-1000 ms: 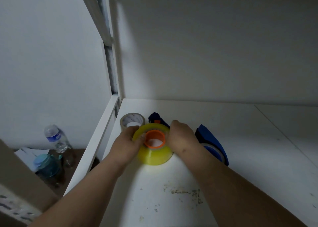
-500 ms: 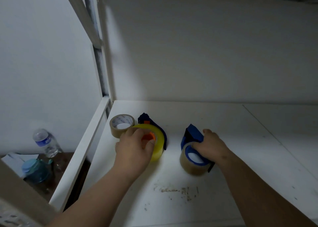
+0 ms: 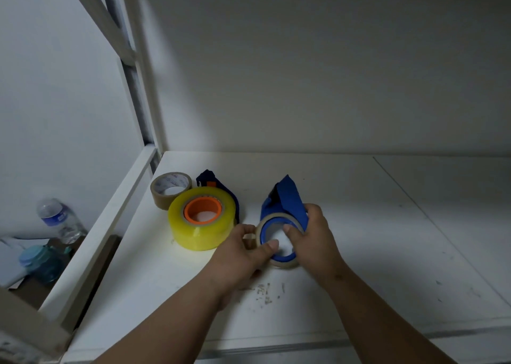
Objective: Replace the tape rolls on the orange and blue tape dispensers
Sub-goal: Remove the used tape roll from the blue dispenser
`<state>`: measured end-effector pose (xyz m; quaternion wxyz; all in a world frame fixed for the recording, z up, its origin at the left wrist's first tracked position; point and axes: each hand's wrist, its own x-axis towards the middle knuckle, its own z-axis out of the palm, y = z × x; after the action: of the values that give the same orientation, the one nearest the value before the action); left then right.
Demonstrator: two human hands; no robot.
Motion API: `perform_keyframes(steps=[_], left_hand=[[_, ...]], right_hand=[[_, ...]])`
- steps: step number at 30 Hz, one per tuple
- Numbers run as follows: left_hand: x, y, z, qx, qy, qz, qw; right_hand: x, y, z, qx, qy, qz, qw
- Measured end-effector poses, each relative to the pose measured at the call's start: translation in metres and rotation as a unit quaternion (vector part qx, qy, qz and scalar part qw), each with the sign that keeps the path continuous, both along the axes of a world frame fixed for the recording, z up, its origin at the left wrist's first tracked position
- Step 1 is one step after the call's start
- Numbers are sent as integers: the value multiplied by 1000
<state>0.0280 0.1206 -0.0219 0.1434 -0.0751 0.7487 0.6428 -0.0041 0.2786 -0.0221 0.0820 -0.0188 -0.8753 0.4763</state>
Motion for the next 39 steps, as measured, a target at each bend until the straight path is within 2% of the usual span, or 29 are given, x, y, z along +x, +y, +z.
perform_keyframes(steps=[3, 7, 12, 19, 22, 29, 31, 33, 37, 39], left_hand=[[5, 8, -4, 63, 0, 49, 997], [12, 17, -4, 148, 2, 46, 988], [21, 10, 0, 165, 17, 42, 985], [30, -6, 4, 195, 30, -6, 980], [33, -8, 3, 171, 63, -3, 983], [28, -5, 10, 26, 162, 46, 985], [30, -7, 10, -11, 186, 49, 981], [33, -13, 9, -10, 178, 51, 983], [36, -23, 7, 113, 72, 48, 990], [37, -29, 6, 169, 31, 24, 985]], right_hand=[[9, 7, 2, -59, -10, 34, 998], [21, 18, 3, -155, -68, 73, 983], [29, 37, 5, -99, -16, 109, 989], [29, 54, 21, -59, -7, 204, 977], [29, 51, 26, -42, 28, 204, 978], [36, 24, 25, -52, 86, 134, 986], [38, 18, 26, -58, 68, 138, 987], [40, 15, 27, -82, 23, 158, 984], [35, 22, 33, -181, -128, 203, 954], [33, 27, 37, -221, -156, 226, 936]])
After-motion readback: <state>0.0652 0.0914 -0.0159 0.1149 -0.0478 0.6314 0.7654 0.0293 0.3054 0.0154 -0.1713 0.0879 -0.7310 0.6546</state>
